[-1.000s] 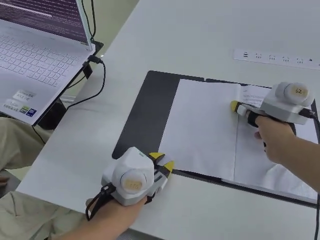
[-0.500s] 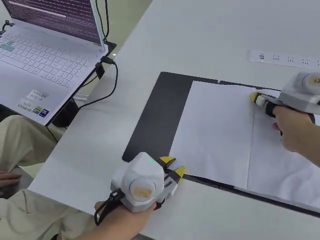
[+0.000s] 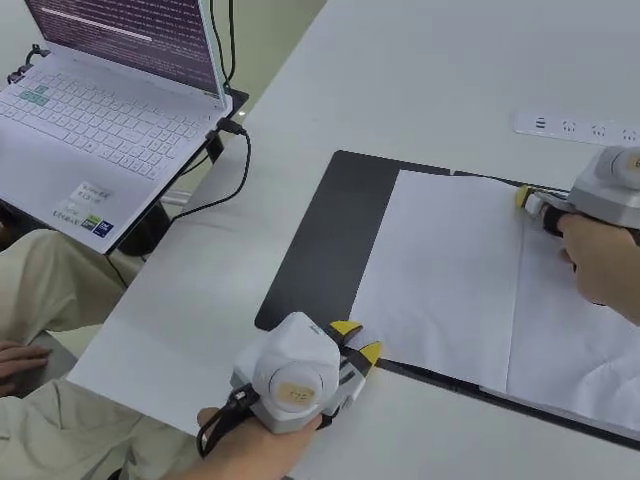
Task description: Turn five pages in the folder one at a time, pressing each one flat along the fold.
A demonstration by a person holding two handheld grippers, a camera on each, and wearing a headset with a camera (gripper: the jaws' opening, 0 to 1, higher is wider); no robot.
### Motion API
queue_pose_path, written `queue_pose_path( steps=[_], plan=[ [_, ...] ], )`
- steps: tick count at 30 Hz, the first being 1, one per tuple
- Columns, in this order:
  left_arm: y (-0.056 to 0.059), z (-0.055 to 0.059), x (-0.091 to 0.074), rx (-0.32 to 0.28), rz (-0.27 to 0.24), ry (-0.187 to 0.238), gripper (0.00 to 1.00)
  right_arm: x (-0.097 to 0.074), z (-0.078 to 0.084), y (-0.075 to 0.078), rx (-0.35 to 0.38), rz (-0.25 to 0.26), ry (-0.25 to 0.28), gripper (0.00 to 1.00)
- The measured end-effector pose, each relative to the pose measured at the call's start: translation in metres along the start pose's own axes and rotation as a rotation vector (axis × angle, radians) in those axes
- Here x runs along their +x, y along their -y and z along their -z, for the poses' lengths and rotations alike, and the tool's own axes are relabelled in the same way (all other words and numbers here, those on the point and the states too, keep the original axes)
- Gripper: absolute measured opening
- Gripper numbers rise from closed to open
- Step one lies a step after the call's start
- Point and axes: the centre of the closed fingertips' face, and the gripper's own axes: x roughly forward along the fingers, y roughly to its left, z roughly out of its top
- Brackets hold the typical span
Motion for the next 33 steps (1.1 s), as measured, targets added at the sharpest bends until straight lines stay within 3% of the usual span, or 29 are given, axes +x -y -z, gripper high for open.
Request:
queue_pose_path(
  steps=[10,16,20,33],
  plan=[
    [0.000,0.000,0.000,-0.004,0.000,0.002,0.15,-0.012,0.010,-0.005,0.014,-0.024,-0.007,0.00],
    [0.000,0.000,0.000,-0.006,-0.001,0.002,0.15,-0.037,0.027,-0.025,0.023,-0.038,-0.013,0.00],
    [0.000,0.000,0.000,-0.003,-0.001,-0.001,0.15,-0.040,0.029,-0.023,0.027,-0.046,-0.019,0.00],
    [-0.001,0.001,0.001,0.000,-0.006,-0.017,0.15,-0.071,0.044,-0.047,0.042,-0.049,-0.028,0.00]
  ],
)
